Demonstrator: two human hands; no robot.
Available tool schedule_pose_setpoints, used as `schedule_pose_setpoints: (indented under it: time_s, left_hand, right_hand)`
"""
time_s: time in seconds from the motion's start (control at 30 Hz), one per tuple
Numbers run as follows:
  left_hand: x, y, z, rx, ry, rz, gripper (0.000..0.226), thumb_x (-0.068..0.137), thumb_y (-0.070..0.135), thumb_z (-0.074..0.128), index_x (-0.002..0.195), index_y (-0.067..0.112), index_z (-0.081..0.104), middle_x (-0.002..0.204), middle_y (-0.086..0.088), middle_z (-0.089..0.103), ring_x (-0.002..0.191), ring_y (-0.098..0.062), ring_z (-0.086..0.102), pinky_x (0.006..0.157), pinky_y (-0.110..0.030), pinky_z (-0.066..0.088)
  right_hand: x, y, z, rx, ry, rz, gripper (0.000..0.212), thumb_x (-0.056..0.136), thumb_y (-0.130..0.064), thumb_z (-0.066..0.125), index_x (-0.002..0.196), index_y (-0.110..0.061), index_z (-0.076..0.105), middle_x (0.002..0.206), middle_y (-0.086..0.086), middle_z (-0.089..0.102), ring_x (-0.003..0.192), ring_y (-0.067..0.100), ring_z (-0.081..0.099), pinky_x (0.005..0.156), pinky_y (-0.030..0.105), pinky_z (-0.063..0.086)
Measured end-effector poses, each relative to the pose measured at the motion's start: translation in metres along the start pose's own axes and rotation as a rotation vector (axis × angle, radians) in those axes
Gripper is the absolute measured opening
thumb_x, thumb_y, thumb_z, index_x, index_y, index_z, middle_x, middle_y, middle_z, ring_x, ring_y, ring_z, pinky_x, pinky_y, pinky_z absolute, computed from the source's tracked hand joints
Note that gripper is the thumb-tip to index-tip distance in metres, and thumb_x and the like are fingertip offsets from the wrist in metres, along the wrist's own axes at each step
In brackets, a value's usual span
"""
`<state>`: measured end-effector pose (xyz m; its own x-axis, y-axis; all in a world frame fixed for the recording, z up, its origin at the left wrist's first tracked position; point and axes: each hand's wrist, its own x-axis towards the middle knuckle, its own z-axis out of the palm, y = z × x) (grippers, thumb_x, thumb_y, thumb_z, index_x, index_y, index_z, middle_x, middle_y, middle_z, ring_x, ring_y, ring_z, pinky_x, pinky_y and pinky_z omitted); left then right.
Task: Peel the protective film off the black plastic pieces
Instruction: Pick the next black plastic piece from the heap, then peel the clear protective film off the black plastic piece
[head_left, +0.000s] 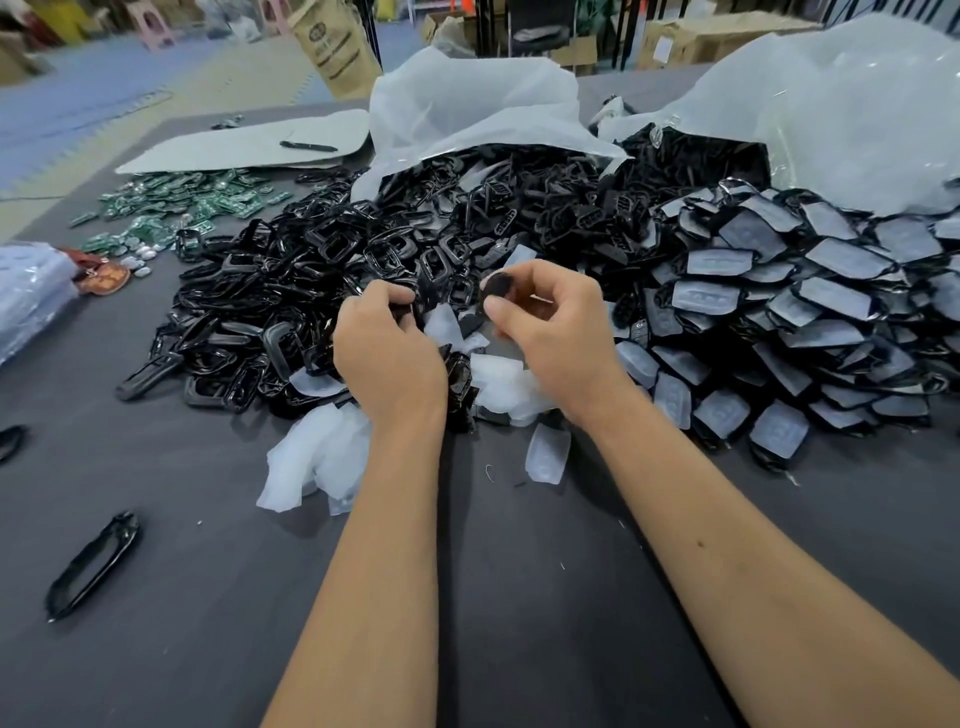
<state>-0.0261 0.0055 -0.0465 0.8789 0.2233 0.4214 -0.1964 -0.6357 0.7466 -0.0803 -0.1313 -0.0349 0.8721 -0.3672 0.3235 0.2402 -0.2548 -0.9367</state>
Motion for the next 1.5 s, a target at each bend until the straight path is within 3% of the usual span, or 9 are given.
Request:
schedule_pose_setpoints:
  time_s: [0.13,0.23,0.3,0.53,0.7,0.87,1.17,1.33,1.5]
  left_hand:
    - [-0.004,0.007,0.001,-0.204,-0.047,0.057,0.023,0.090,0.004,0.071,0.110,0.015,0.072,0.096,0.003,0.069,0.087,-0.014,0.065,0.091,-0.031,0.052]
    - [-0.006,0.010,0.002,-0.284,-0.012,0.040,0.041,0.089,0.005,0.072,0.125,0.024,0.064,0.089,0.008,0.062,0.076,0.001,0.060,0.077,-0.008,0.045]
    - [-0.006,0.011,0.001,-0.289,0.034,0.057,0.038,0.090,0.006,0.067,0.123,0.024,0.065,0.090,0.007,0.063,0.078,-0.004,0.059,0.073,-0.008,0.041]
    - [-0.012,0.016,0.005,-0.445,-0.053,0.021,0.020,0.095,0.017,0.062,0.112,0.026,0.065,0.092,0.012,0.061,0.088,-0.032,0.069,0.081,-0.054,0.057]
    - [-0.014,0.017,0.005,-0.465,-0.065,-0.032,0.014,0.091,0.016,0.069,0.101,0.024,0.066,0.083,0.011,0.065,0.073,0.001,0.062,0.071,-0.020,0.050]
    - [-0.016,0.018,0.004,-0.484,-0.161,-0.092,0.020,0.087,0.005,0.064,0.091,0.020,0.051,0.084,-0.012,0.066,0.061,-0.029,0.072,0.061,-0.051,0.058]
    - [-0.016,0.016,0.007,-0.479,-0.196,-0.033,0.026,0.091,0.008,0.065,0.100,0.032,0.071,0.084,-0.015,0.065,0.064,-0.030,0.073,0.063,-0.046,0.059]
    - [-0.015,0.015,0.009,-0.490,-0.215,-0.063,0.018,0.093,0.009,0.067,0.102,0.024,0.072,0.088,-0.019,0.066,0.062,-0.024,0.075,0.066,-0.052,0.061]
    - [-0.016,0.017,0.006,-0.579,-0.235,-0.082,0.021,0.100,0.003,0.054,0.108,0.014,0.070,0.087,-0.017,0.068,0.055,-0.020,0.073,0.058,-0.036,0.061]
  right_hand:
    - [-0.007,0.005,0.001,0.285,-0.005,0.138,0.010,0.092,0.004,0.070,0.099,-0.004,0.071,0.073,0.003,0.064,0.063,0.014,0.062,0.063,0.023,0.054]
    - [-0.006,0.010,-0.002,0.401,0.019,0.217,0.016,0.091,0.006,0.070,0.098,-0.009,0.072,0.074,0.002,0.062,0.064,0.014,0.061,0.062,0.023,0.053]
    - [-0.005,0.012,-0.004,0.456,0.021,0.234,0.019,0.091,0.006,0.070,0.098,-0.012,0.072,0.073,-0.002,0.062,0.065,0.014,0.061,0.062,0.024,0.054]
    - [-0.006,0.014,-0.003,0.467,-0.020,0.198,0.019,0.081,-0.007,0.076,0.097,-0.017,0.079,0.074,-0.001,0.060,0.066,0.014,0.061,0.064,0.023,0.054]
    - [-0.007,0.015,-0.002,0.501,-0.002,0.209,0.008,0.081,-0.012,0.077,0.087,-0.016,0.075,0.077,0.002,0.065,0.067,0.014,0.060,0.066,0.025,0.054]
    - [-0.007,0.013,-0.003,0.555,0.045,0.242,0.013,0.082,-0.012,0.071,0.075,-0.018,0.062,0.088,0.007,0.072,0.083,0.025,0.071,0.062,0.028,0.055]
    - [-0.008,0.012,-0.003,0.543,0.042,0.209,0.028,0.098,0.003,0.062,0.081,-0.011,0.046,0.087,0.019,0.076,0.052,0.015,0.053,0.045,0.022,0.037]
    - [-0.008,0.010,-0.003,0.524,0.083,0.221,0.027,0.098,0.000,0.064,0.080,-0.015,0.049,0.076,0.013,0.072,0.042,0.013,0.043,0.039,0.022,0.030]
    - [-0.008,0.012,-0.001,0.524,0.159,0.189,0.017,0.101,-0.010,0.066,0.086,-0.018,0.065,0.059,0.000,0.054,0.040,0.009,0.035,0.038,0.018,0.027]
